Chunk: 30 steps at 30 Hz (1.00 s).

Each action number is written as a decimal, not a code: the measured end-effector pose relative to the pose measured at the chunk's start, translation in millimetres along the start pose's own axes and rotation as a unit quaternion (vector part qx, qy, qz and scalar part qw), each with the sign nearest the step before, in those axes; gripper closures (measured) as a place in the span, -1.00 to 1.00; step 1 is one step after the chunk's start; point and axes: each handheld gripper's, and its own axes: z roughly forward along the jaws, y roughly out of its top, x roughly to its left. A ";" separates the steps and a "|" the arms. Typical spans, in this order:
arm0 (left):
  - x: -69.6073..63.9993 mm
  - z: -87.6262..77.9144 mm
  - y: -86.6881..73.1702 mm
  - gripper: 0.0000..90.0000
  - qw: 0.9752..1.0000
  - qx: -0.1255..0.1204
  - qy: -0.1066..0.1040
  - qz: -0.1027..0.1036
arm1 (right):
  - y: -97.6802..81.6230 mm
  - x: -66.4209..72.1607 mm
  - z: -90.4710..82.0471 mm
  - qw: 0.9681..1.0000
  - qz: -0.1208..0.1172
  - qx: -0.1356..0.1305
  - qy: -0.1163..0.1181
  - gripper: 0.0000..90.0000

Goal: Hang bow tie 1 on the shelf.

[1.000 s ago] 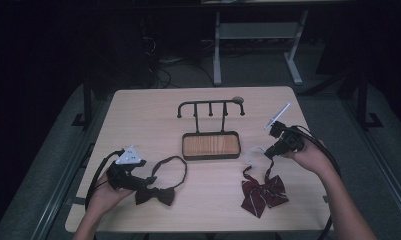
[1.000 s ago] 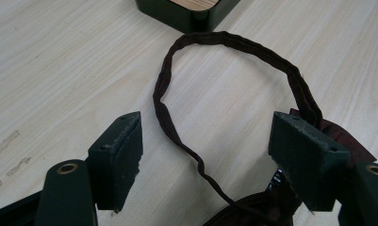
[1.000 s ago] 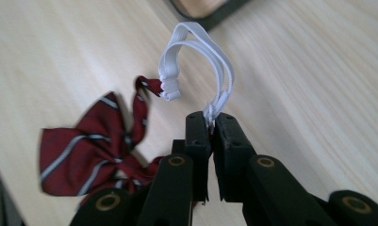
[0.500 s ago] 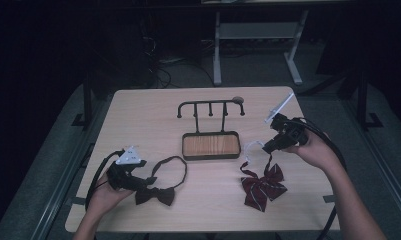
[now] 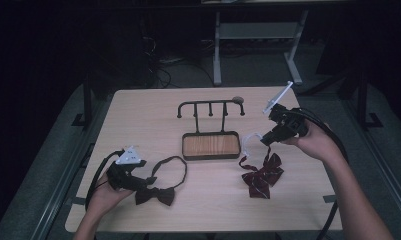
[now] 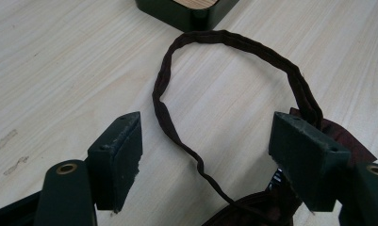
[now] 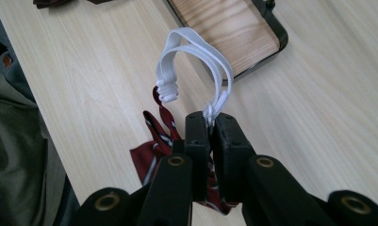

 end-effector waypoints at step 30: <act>-1.2 -0.2 1.0 -0.40 1.000 0.002 0.000 0.003 | 52.9 -18.6 -21.6 1.000 0.009 -0.001 -0.029 0.88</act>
